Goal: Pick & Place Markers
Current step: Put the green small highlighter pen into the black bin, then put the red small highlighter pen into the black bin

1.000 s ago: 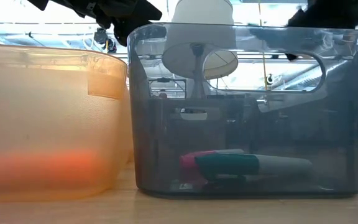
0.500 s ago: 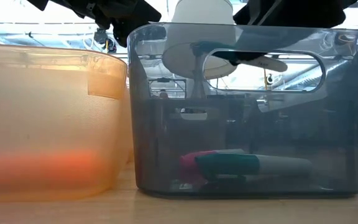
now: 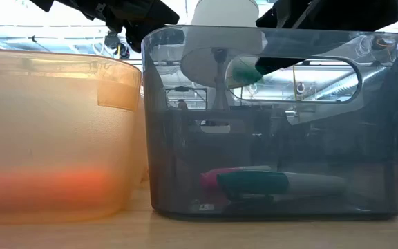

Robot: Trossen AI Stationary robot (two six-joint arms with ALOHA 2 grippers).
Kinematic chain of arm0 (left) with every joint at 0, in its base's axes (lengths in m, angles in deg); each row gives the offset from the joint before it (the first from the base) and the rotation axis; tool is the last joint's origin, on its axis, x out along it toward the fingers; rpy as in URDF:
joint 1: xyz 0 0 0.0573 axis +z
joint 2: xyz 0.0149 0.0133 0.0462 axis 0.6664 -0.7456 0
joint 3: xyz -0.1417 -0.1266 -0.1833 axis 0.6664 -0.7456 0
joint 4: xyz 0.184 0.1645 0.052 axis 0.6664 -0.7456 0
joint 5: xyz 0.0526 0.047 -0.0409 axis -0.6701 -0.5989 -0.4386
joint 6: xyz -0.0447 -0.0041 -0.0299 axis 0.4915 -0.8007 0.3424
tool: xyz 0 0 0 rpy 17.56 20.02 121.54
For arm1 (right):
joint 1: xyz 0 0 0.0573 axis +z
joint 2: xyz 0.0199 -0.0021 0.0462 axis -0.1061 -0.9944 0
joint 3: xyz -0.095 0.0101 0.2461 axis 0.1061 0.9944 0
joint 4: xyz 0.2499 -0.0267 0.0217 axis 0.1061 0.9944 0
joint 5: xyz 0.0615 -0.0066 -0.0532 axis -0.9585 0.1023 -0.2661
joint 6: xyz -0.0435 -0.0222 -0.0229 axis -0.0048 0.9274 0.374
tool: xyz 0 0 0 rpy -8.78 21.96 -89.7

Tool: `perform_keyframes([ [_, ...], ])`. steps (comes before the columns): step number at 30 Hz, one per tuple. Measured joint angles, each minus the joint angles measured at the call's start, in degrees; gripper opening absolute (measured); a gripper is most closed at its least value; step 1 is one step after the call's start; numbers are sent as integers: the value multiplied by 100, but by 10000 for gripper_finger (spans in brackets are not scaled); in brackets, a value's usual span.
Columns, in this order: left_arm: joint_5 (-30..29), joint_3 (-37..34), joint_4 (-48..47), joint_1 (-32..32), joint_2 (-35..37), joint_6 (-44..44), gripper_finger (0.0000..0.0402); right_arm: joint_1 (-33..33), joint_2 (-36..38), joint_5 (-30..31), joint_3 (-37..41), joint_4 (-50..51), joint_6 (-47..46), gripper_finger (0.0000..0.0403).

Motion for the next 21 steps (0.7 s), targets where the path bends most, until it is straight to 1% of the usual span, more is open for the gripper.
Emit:
perform_keyframes([
  [7,0,0,-2,0,0,0,250,-2,2,4,1,8,-141,131],
  [9,0,0,-2,0,0,0,250,-2,57,2,1,186,-143,142],
  [12,0,0,-5,0,0,-2,250,7,263,8,1,710,-441,151],
  [16,0,0,-9,0,0,-2,250,9,681,40,1,1896,-1315,150],
  [18,0,0,-9,0,0,-2,250,13,886,297,85,2539,-1834,145],
  [21,0,0,-7,0,0,2,250,11,1164,836,387,3342,-2651,138],
])
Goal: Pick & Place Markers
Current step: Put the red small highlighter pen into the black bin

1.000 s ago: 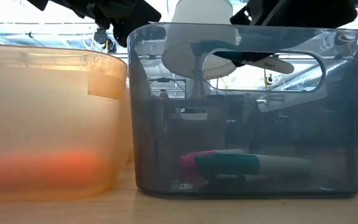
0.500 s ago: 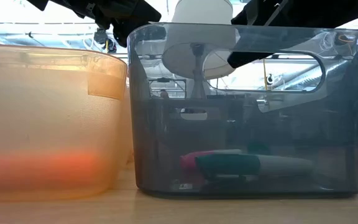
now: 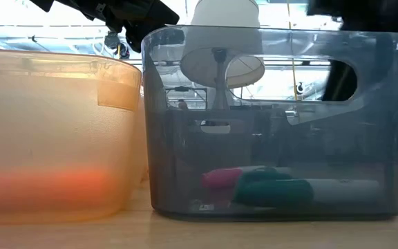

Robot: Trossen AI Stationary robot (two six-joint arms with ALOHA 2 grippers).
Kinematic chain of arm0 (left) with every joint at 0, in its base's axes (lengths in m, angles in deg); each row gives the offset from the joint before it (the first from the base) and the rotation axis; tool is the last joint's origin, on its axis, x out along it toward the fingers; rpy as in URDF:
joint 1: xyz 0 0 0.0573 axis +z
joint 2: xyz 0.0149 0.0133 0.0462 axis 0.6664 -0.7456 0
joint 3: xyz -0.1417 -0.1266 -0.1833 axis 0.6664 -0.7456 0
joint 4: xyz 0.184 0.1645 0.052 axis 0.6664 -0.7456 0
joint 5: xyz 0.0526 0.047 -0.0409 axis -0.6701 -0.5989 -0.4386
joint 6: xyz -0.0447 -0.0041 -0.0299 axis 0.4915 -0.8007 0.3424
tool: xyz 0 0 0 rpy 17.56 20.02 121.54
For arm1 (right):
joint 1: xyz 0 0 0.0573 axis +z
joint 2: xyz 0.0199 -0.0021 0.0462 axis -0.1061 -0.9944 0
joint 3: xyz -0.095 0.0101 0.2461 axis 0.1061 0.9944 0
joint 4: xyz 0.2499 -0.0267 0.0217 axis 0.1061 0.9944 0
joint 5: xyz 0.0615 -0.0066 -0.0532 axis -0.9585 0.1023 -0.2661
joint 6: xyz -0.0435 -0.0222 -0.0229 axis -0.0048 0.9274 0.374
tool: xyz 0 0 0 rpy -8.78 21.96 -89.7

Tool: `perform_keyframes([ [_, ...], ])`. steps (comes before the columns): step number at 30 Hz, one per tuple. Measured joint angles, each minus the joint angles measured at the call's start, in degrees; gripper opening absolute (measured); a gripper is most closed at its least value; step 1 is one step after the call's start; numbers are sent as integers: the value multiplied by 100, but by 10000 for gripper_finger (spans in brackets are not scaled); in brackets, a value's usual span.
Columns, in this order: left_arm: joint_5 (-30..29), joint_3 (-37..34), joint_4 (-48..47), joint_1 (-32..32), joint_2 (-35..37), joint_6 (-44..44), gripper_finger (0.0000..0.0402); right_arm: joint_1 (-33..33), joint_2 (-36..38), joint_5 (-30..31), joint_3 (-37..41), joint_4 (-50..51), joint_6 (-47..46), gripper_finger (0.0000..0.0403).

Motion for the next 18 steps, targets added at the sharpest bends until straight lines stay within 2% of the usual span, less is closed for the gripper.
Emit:
perform_keyframes([
  [2,0,0,4,0,0,-2,250,0,238,224,327,403,-726,134],
  [5,0,0,6,0,0,-4,250,-61,656,217,926,758,-1690,130],
  [8,0,0,4,0,0,-3,250,-143,1144,215,1500,849,-2277,131],
  [13,0,0,3,0,0,-3,250,-348,1930,226,2368,850,-2713,131],
  [18,0,0,4,0,0,-3,250,-497,2390,216,3166,622,-2871,132],
])
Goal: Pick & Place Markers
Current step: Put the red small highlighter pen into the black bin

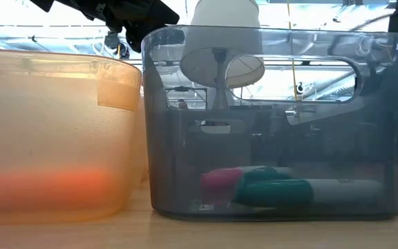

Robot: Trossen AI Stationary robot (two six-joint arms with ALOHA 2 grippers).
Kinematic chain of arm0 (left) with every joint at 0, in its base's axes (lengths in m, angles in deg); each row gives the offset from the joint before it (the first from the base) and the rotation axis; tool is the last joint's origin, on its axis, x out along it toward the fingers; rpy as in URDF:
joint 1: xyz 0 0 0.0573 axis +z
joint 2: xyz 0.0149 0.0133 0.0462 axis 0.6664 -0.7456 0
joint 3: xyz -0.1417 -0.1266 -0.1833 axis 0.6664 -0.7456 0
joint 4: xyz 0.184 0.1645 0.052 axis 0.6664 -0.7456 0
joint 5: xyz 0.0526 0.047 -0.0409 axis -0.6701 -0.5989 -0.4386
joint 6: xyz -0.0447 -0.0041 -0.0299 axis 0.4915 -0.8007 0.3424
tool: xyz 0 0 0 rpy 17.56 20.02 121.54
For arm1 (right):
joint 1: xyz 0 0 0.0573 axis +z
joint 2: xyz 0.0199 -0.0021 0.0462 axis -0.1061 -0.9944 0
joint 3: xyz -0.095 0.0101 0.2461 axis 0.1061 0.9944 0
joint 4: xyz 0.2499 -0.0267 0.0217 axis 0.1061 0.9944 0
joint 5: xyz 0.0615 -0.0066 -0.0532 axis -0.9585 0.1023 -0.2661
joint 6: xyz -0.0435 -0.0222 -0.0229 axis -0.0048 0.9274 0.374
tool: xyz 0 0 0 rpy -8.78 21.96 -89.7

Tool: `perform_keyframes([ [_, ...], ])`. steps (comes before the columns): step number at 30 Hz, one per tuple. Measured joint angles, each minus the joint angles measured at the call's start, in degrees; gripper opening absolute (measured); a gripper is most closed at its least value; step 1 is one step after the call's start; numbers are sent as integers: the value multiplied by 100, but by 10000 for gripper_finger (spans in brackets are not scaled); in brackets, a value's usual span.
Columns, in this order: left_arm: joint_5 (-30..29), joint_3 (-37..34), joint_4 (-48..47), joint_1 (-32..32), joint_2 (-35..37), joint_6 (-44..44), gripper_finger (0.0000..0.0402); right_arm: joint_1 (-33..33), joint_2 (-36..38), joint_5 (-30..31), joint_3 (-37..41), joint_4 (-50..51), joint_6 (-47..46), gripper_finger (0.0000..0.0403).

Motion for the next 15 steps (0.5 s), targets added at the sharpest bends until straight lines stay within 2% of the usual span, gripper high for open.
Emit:
perform_keyframes([
  [9,0,0,7,0,0,-1,250,-260,111,-338,791,-1218,584,128],
  [15,0,0,6,0,0,-1,250,-418,111,-680,793,-1228,568,80],
])
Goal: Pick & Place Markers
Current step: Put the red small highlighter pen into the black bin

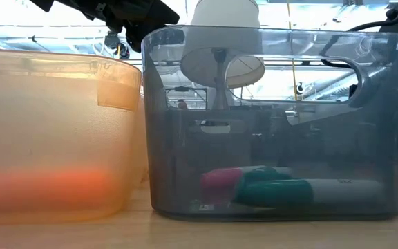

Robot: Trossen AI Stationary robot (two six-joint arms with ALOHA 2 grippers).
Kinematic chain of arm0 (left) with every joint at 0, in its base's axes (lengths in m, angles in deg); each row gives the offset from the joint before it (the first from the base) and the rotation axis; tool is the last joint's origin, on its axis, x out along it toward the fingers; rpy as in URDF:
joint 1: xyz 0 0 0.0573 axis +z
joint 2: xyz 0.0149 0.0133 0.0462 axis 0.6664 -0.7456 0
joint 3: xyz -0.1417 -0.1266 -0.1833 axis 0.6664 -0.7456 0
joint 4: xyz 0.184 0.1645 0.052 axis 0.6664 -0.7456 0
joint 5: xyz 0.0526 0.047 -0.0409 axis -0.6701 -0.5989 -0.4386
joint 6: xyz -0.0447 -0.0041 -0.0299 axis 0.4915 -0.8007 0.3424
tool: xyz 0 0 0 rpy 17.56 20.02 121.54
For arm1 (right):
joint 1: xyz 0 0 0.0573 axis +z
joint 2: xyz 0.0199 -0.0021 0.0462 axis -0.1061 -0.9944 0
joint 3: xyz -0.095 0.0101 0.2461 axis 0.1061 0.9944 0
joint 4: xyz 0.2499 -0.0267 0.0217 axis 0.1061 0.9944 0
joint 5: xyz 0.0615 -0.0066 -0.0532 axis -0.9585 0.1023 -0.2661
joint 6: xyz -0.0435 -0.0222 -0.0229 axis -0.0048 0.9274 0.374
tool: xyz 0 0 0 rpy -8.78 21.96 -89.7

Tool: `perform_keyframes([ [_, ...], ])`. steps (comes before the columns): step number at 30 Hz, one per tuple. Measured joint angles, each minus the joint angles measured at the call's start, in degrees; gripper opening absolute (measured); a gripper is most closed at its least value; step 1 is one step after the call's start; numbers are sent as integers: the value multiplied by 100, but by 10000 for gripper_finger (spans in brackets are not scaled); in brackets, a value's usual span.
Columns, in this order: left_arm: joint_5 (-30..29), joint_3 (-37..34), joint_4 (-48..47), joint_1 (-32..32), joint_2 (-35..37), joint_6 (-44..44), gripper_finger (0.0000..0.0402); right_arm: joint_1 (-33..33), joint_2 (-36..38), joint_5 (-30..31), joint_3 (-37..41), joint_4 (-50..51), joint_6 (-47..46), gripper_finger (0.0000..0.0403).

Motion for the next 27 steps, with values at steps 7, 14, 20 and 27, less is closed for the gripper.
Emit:
perform_keyframes([
  [7,0,0,-2,0,0,0,250,-201,-4,-221,9,7,-98,21],
  [14,0,0,-4,0,0,0,250,-236,214,162,-295,-277,433,22],
  [20,0,0,-9,0,0,-2,250,-46,385,427,-564,-1777,1627,22],
  [27,0,0,4,0,0,-2,250,443,139,87,-590,-4416,2954,22],
])
